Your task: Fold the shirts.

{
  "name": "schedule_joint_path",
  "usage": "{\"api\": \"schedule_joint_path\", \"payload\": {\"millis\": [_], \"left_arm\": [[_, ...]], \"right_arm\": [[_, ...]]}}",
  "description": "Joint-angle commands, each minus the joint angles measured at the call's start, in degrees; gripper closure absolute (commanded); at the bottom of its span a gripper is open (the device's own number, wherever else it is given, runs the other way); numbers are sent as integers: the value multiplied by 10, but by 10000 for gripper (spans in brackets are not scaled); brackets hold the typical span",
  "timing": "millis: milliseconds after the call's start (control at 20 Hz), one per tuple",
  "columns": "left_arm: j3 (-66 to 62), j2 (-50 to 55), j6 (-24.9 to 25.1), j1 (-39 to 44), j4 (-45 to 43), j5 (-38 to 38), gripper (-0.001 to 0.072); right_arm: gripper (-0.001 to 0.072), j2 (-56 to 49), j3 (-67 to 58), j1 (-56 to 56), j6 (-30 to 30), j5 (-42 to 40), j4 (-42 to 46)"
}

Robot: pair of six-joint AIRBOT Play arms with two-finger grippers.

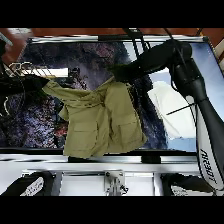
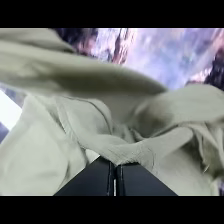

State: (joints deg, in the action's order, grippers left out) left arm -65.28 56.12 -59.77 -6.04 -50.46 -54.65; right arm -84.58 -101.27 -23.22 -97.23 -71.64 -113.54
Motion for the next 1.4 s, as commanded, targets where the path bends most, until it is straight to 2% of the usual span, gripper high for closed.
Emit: {"api": "schedule_joint_path", "payload": {"millis": [0, 150, 300, 400, 450, 500, 550, 700, 800, 850, 900, 1000, 1100, 1350], "left_arm": [[-2, -36, -2, 0, -9, -4, 671], [0, -19, -39, 0, -9, 1, 670], [16, 14, -88, 2, -9, 0, 671], [41, 38, -102, 9, -7, -8, 671], [56, 51, -102, 15, -7, -16, 671], [70, 61, -101, 18, -8, -22, 671], [80, 68, -100, 19, -8, -25, 671], [88, 74, -97, 17, -12, -21, 671], [88, 74, -97, 17, -12, -15, 671], [88, 74, -97, 17, -12, -13, 671], [88, 74, -97, 17, -12, -14, 671], [88, 74, -97, 17, -12, -14, 671], [88, 74, -97, 17, -12, -14, 671], [88, 74, -97, 17, -12, -14, 671]], "right_arm": [[636, 18, 0, -3, 73, -115, 3], [636, -4, 61, -22, 116, -144, 3], [635, -39, 158, -52, 142, -120, -2], [633, -65, 202, -72, 142, -90, -1], [577, -78, 205, -76, 142, -82, 0], [358, -84, 205, -76, 140, -78, -5], [187, -83, 203, -71, 127, -80, -5], [185, -64, 167, -70, 62, -88, 18], [185, -63, 146, -93, 38, -57, 66], [170, -66, 146, -109, 27, -46, 88], [99, -76, 146, -127, 14, -54, 105], [91, -109, 146, -160, -21, -96, 120], [91, -144, 146, -187, -28, -116, 122], [92, -189, 146, -214, -19, -71, 162]]}}
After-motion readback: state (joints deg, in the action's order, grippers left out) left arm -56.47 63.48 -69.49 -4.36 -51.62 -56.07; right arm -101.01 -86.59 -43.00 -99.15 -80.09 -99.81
